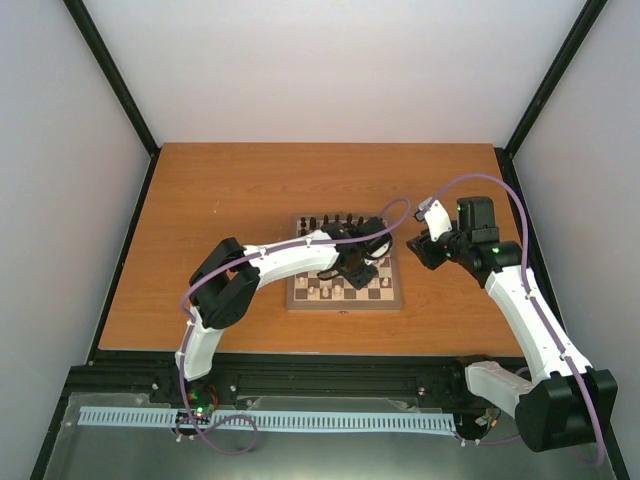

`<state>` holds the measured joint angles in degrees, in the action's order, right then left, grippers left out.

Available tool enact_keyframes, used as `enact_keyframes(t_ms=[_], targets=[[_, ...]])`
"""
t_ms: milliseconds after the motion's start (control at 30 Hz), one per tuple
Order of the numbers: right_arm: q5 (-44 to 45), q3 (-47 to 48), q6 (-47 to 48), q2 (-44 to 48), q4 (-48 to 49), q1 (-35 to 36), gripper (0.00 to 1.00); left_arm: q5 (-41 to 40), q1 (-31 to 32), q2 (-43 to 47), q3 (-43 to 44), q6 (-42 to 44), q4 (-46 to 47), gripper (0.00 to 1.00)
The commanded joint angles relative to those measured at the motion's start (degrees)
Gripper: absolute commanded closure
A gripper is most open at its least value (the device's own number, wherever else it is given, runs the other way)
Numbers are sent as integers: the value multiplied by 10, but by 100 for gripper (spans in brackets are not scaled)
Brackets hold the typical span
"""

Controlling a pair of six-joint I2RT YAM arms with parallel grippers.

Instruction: Set up the chess pieces on the board

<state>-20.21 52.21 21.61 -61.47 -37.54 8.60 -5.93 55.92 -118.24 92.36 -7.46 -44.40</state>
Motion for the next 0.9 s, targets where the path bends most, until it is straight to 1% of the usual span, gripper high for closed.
enact_keyframes(t_ms=[0,367,700,767,867], targets=[[-5,-4,5,-1,0,-7,55,28,-4,-3,11,30,23,69],[-8,-3,10,-3,-2,-7,55,20,-7,-33,32,43,21,69],[-11,-4,11,-4,-3,-7,55,9,-8,-26,23,47,30,68],[-11,-4,11,-3,-3,-7,55,5,-8,-15,17,48,37,66],[-11,-4,11,-4,-4,-7,55,3,-8,-3,10,56,51,59]])
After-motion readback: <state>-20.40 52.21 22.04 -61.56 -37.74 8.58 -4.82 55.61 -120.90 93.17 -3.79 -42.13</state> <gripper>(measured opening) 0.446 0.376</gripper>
